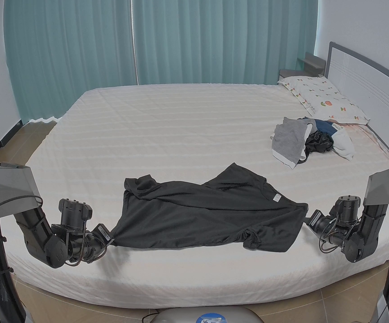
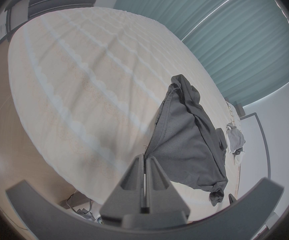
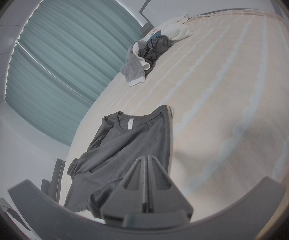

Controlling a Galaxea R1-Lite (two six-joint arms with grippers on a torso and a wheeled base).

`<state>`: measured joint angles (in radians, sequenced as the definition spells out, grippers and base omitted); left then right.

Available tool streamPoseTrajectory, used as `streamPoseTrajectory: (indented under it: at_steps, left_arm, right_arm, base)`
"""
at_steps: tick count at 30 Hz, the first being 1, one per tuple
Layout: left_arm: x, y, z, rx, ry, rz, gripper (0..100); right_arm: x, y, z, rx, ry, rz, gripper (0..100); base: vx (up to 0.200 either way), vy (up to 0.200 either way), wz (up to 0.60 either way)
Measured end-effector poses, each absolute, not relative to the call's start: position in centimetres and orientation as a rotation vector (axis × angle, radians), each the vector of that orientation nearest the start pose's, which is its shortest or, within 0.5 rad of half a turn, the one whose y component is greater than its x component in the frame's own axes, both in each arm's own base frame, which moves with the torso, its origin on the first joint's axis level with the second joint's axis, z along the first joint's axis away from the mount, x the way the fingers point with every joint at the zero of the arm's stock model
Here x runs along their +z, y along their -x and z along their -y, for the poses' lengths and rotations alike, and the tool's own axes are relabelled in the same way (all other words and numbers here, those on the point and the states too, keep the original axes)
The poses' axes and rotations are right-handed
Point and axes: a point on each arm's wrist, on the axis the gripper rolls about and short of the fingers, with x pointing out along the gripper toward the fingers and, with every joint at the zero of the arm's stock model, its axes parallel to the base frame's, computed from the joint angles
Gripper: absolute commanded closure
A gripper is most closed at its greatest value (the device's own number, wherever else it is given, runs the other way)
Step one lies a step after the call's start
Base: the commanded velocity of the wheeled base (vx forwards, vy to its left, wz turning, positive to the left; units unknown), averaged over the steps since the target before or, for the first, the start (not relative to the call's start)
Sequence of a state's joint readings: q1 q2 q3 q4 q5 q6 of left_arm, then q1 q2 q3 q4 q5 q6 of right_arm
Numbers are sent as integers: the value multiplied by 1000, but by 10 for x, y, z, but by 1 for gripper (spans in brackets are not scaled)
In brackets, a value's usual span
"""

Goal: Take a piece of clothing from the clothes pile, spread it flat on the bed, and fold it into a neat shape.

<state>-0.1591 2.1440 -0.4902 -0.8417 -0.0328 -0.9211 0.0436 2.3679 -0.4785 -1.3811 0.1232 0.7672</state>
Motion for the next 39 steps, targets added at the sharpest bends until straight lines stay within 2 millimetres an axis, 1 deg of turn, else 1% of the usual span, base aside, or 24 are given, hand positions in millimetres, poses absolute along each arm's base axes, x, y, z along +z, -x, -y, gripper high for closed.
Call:
streamPoseTrajectory:
  at_steps: [3,9,14,18,19,23,26,30,39]
  left_arm:
    - [-4,-290,47,203,818,-837,100]
    - [-3,-291,45,202,823,-828,100]
    - [-3,-290,43,203,828,-811,100]
    - [-4,-287,42,209,827,-818,100]
    - [-4,-287,42,210,827,-819,100]
    - [-5,-285,41,213,826,-823,100]
    - [-5,-285,40,215,826,-824,100]
    - [-5,-284,40,217,827,-824,100]
    - [-6,-288,39,206,837,-790,100]
  right_arm:
    - [-29,-315,-19,-24,-766,-569,0]
    - [-33,-300,-32,1,-733,-664,0]
    - [-38,-300,-36,17,-727,-692,0]
    - [-42,-306,-39,22,-724,-703,0]
    - [-43,-307,-40,20,-723,-710,100]
    - [-47,-311,-41,12,-719,-746,100]
    - [-46,-318,-43,16,-720,-737,100]
    - [-41,-332,-43,24,-723,-689,100]
    - [-26,-360,-36,34,-735,-585,100]
  base:
    - [0,0,0]
    - [0,0,0]
    - [0,0,0]
    - [0,0,0]
    - [0,0,0]
    - [0,0,0]
    - [0,0,0]
    - [0,0,0]
    - [0,0,0]
